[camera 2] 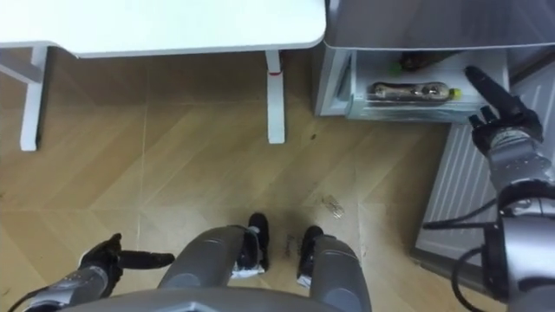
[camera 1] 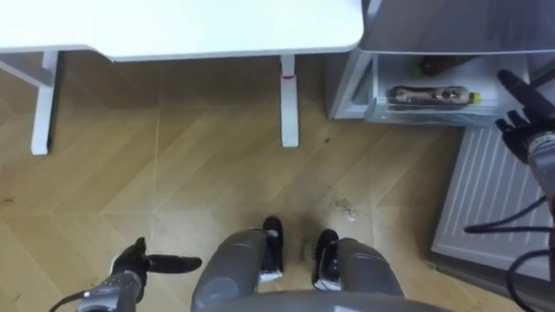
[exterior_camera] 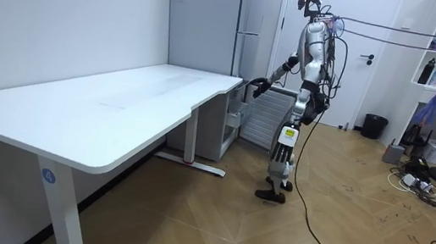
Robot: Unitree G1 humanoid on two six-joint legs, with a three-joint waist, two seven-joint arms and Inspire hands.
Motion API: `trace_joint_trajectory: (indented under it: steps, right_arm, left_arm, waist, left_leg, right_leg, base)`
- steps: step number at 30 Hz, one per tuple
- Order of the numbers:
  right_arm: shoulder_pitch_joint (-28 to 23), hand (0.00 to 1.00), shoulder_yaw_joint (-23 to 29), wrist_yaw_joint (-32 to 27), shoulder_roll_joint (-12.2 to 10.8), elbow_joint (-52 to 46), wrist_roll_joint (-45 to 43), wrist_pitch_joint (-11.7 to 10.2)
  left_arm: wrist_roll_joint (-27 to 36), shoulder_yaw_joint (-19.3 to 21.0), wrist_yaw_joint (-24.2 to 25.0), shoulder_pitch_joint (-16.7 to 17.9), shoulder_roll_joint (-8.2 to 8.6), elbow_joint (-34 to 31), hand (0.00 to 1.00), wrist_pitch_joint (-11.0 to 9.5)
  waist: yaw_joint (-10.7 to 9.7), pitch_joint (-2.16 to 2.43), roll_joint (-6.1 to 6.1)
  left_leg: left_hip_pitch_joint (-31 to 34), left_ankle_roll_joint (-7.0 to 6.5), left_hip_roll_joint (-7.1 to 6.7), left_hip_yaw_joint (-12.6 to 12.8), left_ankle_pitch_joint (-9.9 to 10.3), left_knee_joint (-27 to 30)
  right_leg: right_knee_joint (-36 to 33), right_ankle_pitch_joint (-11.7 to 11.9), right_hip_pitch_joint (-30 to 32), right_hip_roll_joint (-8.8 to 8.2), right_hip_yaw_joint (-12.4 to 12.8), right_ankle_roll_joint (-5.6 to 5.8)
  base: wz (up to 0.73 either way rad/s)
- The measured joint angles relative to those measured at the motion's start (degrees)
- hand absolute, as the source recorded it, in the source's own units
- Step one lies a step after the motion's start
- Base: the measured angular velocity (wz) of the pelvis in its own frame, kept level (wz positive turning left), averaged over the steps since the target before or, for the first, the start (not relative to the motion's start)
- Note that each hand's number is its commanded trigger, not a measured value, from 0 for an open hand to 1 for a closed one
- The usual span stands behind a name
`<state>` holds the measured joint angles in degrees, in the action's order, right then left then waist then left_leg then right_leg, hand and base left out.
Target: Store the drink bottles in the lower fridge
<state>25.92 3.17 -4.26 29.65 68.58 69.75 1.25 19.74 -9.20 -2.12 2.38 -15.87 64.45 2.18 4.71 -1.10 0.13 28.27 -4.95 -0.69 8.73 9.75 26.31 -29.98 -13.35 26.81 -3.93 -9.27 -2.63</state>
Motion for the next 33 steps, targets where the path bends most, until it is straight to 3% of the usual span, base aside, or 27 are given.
trace_joint_trajectory:
  steps: [1, 5, 19, 25, 28, 33]
  right_arm:
    - [-0.3, 0.00, 0.0, -0.9, 0.0, 0.0, -0.6, 0.0]
    - [-0.9, 0.00, 0.0, -3.0, -0.5, 0.0, -4.1, -0.2]
    - [-3.0, 0.00, 0.0, -7.6, -2.5, 0.1, -6.9, -0.3]
    - [-2.9, 0.00, 0.0, -7.2, -3.8, 1.6, -1.0, -0.6]
    - [-3.0, 0.00, 0.6, -5.9, -4.0, 4.0, 4.4, -0.9]
    - [-3.6, 0.00, 0.6, -2.6, -4.9, 4.8, 10.7, -0.6]
  left_arm:
    - [0.0, 0.0, 0.0, 0.3, 0.00, 0.0, 0.00, -0.1]
    - [0.1, 0.0, 0.0, 1.1, 0.11, 0.2, 0.00, -0.1]
    - [0.1, -0.1, 0.0, 1.7, 0.82, 0.5, 0.00, 0.3]
    - [0.7, -0.3, 0.1, 1.5, 1.24, 0.9, 0.00, -0.3]
    - [0.9, -0.1, 0.0, 1.1, 1.22, 1.0, 0.00, -1.0]
    - [0.8, -0.1, -0.2, 0.6, 1.05, 1.6, 0.00, -0.7]
  waist:
    - [0.0, 0.24, 0.06]
    - [-0.1, 0.30, -0.01]
    - [-0.7, 0.05, -0.41]
    - [-0.2, -0.46, -1.11]
    - [-0.1, -0.84, -0.47]
    - [0.4, -0.89, -0.48]
  left_leg:
    - [-0.1, -0.01, -0.01, 0.0, 0.0, -0.2]
    - [-1.2, -0.01, -0.05, 0.4, 0.0, -1.0]
    - [-0.8, 0.01, -0.18, 0.5, 0.0, -1.9]
    - [-0.7, 0.07, -0.10, 0.6, 0.0, -1.5]
    - [0.8, 0.10, -0.03, -0.5, 0.5, 0.3]
    - [5.0, -0.16, -0.19, -0.5, 2.1, 4.6]
  right_leg:
    - [0.2, 0.0, -0.1, 0.00, 0.0, 0.03]
    - [0.8, 0.0, -1.0, 0.07, 0.3, 0.08]
    - [1.6, 0.0, -0.3, 0.09, 0.4, 0.20]
    - [1.5, -0.1, -0.3, 0.18, 0.4, 0.16]
    - [0.9, -0.4, 0.1, 0.16, -0.6, 0.15]
    - [-4.8, -2.5, 4.6, -0.58, -0.1, 0.19]
  base:
    - [0.00]
    - [-0.03]
    - [0.00]
    - [0.01]
    - [0.14]
    - [0.05]
